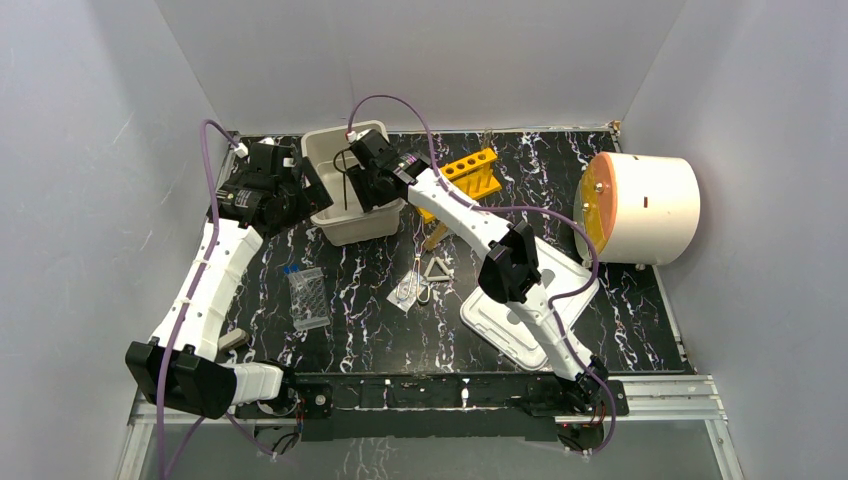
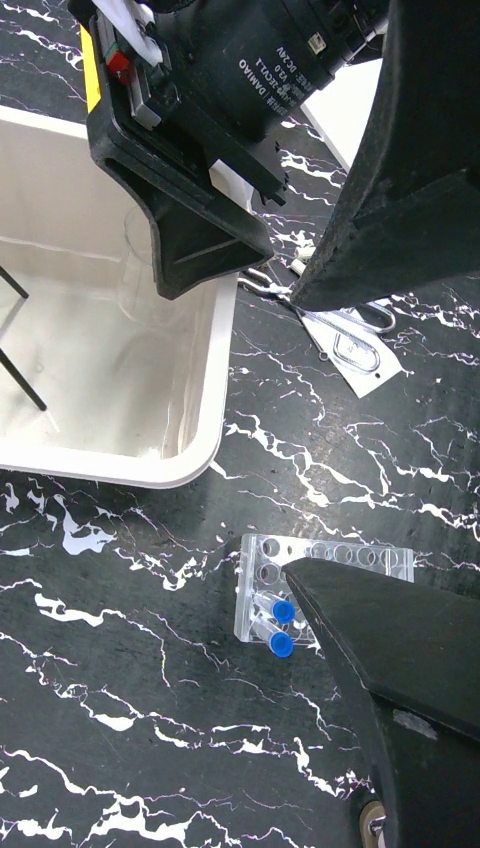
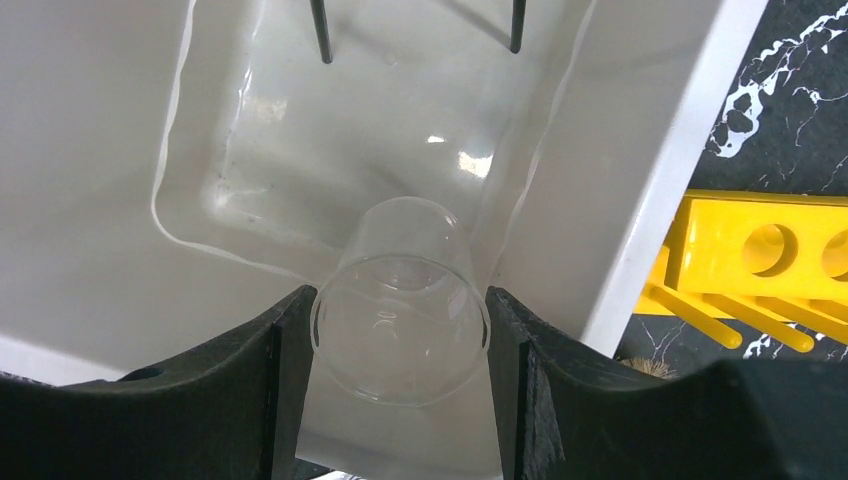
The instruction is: Organize the chemistry lab equipment
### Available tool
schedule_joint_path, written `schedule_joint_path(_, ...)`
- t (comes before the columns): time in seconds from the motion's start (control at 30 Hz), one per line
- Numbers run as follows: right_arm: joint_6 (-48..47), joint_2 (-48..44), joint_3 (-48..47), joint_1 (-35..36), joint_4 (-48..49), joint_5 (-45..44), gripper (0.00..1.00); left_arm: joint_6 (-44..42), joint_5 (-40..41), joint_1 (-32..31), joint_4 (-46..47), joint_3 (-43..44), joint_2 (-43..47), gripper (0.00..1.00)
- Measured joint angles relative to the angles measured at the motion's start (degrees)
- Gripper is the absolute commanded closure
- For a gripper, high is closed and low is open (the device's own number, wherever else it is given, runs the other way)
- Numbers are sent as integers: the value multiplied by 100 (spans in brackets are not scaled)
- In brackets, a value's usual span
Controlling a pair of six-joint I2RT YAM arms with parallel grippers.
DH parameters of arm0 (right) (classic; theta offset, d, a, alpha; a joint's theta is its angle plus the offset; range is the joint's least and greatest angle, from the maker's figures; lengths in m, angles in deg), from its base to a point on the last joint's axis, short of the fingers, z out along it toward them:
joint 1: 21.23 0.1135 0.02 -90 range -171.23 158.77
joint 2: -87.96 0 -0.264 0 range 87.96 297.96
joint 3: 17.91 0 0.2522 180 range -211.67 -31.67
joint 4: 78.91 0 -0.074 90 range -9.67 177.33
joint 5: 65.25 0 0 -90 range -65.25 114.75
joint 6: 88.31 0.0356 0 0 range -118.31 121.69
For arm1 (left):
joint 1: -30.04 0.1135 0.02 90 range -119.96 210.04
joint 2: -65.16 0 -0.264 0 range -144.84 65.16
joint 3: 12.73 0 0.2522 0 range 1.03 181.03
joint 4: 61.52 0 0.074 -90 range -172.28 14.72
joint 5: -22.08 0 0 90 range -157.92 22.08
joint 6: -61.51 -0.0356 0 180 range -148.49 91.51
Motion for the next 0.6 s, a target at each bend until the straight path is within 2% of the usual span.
schedule_joint_path(0.2,0,31,-28,-7,-20,131,44,-20,0,0,-2,0,-15,6)
schedule_joint_path(0.33,-7,411,-452,-17,-7,181,43,-39,-11,0,0,0,-17,6)
schedule_joint_path(0.6,-42,857,-468,-17,33,142,38,-46,-17,0,0,0,-17,5)
